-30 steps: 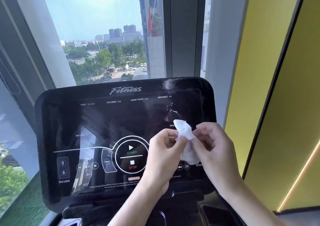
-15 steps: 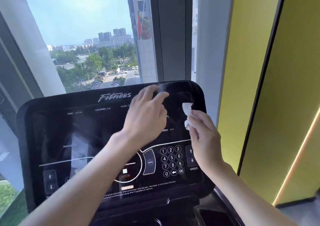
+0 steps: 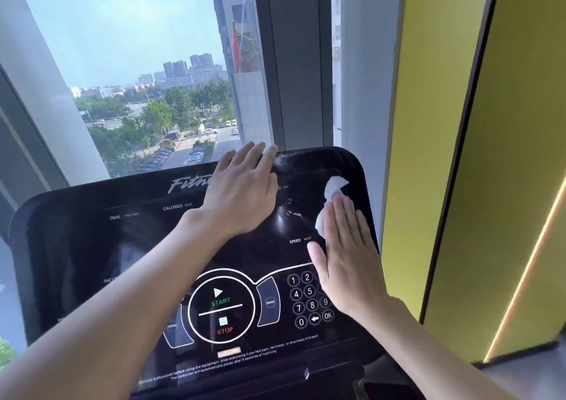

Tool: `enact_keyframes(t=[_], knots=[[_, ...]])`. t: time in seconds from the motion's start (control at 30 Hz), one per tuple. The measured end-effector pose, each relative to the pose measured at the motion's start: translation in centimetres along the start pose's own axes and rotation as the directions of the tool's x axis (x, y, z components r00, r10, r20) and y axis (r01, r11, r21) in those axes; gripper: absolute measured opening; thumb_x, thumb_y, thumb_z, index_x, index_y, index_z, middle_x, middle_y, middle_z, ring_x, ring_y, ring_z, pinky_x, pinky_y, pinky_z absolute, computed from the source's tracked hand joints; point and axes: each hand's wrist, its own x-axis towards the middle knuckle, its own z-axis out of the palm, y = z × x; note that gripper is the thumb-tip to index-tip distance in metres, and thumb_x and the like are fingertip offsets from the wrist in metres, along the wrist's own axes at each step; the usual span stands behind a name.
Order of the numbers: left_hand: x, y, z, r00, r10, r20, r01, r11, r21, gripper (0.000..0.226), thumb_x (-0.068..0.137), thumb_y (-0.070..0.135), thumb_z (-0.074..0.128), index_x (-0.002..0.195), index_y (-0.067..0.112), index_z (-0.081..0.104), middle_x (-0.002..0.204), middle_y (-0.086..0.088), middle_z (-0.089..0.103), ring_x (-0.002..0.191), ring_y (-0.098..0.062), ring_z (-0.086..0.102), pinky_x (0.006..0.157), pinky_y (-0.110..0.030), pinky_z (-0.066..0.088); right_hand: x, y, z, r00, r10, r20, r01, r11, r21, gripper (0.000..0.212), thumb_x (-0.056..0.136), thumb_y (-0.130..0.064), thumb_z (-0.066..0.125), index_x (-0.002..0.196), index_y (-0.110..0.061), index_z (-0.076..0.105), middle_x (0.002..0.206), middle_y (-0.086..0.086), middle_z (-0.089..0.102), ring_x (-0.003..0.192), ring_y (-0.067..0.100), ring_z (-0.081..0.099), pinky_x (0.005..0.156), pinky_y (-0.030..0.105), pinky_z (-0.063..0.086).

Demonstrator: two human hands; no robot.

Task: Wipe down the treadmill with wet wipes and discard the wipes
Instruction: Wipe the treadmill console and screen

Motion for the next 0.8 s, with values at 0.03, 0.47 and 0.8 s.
enact_keyframes(t=[0.03, 0.47, 0.8], knots=[[0.0, -0.2, 0.0, 1.000, 0.009, -0.001, -0.009, 1.000, -0.005, 0.054, 0.104, 0.033, 0.026, 0.156, 0.018, 0.019, 0.162, -0.004, 0.026, 0.151, -0.022, 0.016, 0.123, -0.041, 0.012, 1.2, -0.6, -0.2, 0.998, 0.064, -0.007, -0.064, 0.998, 0.016, 0.072, 0.106, -0.050, 0.007, 0.156, 0.001, 0.013, 0.165, 0.018, 0.004, 0.154, 0.027, 0.001, 0.124, 0.045, 0.012], [-2.8, -3.7, 0.3, 1.000, 0.031, -0.007, -0.030, 0.996, 0.085, 0.059, 0.102, 0.035, 0.023, 0.158, 0.025, 0.007, 0.163, 0.000, 0.019, 0.153, -0.021, 0.005, 0.123, -0.049, 0.005, 4.0, -2.9, -1.0, 0.983, 0.184, -0.023, -0.184, 0.983, 0.026, 0.079, 0.104, -0.054, 0.009, 0.155, 0.006, 0.010, 0.164, 0.024, -0.001, 0.154, 0.033, -0.001, 0.123, 0.051, 0.014], [-4.3, -5.9, -0.4, 0.999, -0.039, -0.001, 0.039, 0.995, 0.092, 0.058, 0.103, 0.037, 0.023, 0.157, 0.035, 0.003, 0.166, 0.004, 0.010, 0.153, -0.026, -0.002, 0.123, -0.049, 0.000, 2.9, -2.1, -1.0, 0.999, 0.048, 0.016, -0.047, 0.997, -0.062, 0.074, 0.105, -0.052, 0.001, 0.156, -0.001, 0.014, 0.166, 0.015, 0.003, 0.154, 0.026, 0.000, 0.125, 0.046, 0.010]])
